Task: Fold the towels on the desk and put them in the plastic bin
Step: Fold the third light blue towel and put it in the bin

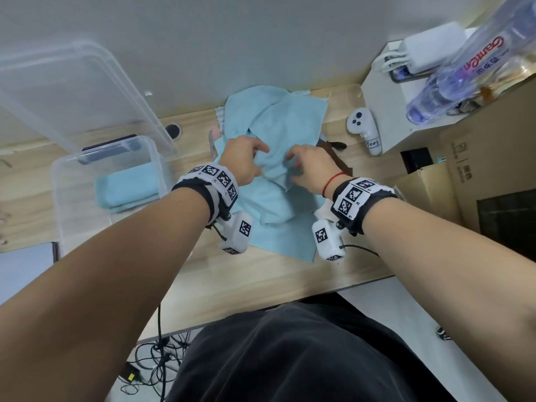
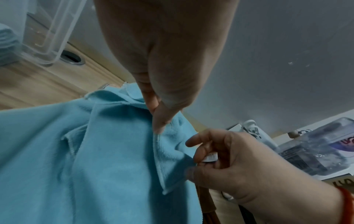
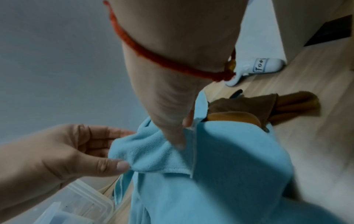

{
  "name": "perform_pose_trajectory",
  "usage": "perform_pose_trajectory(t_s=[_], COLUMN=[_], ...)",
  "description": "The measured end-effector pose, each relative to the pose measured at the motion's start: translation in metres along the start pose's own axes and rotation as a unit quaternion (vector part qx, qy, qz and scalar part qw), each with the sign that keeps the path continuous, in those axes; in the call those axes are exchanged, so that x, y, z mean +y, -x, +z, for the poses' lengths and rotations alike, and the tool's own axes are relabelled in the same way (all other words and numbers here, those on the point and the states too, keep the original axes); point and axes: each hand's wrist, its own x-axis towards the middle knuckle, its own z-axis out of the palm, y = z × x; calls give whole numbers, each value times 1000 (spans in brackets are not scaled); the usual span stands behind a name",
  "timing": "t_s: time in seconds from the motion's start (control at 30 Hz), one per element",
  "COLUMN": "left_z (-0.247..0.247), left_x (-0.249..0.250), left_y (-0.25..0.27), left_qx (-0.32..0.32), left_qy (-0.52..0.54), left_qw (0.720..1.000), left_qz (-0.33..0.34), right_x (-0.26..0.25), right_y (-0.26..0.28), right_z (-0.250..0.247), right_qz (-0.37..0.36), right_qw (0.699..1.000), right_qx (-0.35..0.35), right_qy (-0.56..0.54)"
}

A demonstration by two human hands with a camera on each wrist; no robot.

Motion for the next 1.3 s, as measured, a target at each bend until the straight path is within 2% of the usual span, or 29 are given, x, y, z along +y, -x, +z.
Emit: perform_pose_trajectory(t_s=[0.13,0.27,0.4,0.5,0.63,0.77,0.87,0.93,1.03,1.2,1.3], left_z=[-28,-60,-84,-100,-120,-133,-131,-126,-116,-89,-73], left_x=[26,54,66,70,73,65,54,41,26,9,6], left_y=[0,12,31,47,77,111,132,150,175,216,226], left_qx=[58,135,196,233,269,297,307,311,296,175,189], left_qy=[39,91,76,71,66,88,124,140,134,94,-12], left_qw=[997,986,978,970,961,951,944,940,945,979,981], left_qz=[17,22,15,7,9,10,9,9,17,56,50], right_x=[-13,-33,-60,-83,-110,-133,-143,-147,-147,-150,-157], right_y=[2,0,10,23,46,74,92,103,122,152,164], right_z=[-22,-42,-64,-78,-86,-82,-68,-51,-39,-32,-34], right_qz=[-20,-51,-98,-117,-170,-193,-181,-178,-159,-84,-76], right_qw=[1000,992,980,975,967,964,963,953,932,924,914], right_qx=[21,112,174,183,144,143,181,241,319,313,316], right_qy=[1,-9,12,-41,-124,-118,-87,-43,-63,-202,-244])
